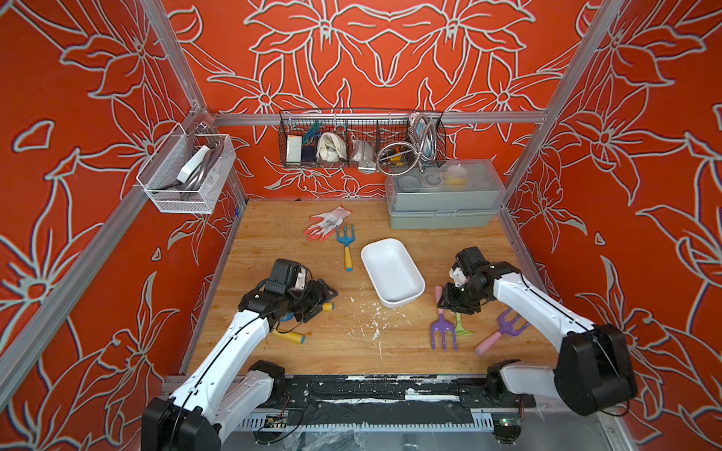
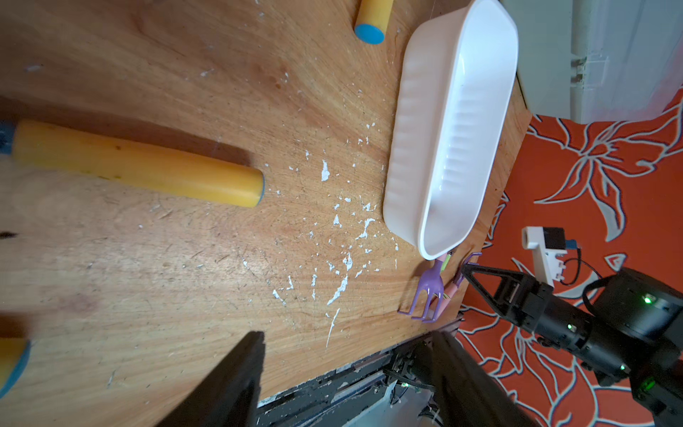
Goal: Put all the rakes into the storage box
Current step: Pick up the rake at the center of the board.
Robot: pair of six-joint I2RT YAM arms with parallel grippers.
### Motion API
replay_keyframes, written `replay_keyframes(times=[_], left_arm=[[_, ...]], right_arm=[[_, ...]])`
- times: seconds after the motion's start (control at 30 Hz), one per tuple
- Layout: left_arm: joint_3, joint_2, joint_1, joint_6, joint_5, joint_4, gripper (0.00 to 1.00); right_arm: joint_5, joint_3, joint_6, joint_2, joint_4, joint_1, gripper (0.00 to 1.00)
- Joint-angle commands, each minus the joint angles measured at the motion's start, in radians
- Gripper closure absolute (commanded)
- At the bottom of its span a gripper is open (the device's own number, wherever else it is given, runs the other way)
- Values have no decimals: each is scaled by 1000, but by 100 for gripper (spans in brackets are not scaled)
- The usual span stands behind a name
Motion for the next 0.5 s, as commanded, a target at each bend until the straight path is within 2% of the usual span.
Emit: replay_keyframes(times=[0.0,0.47], left_arm=[[33,53,-3,35,36,7,25],[54,74,0,30,44,0,22]], right_arm=[[46,4,-32,55,30,9,58],[76,33,-34,229,117,30,63]])
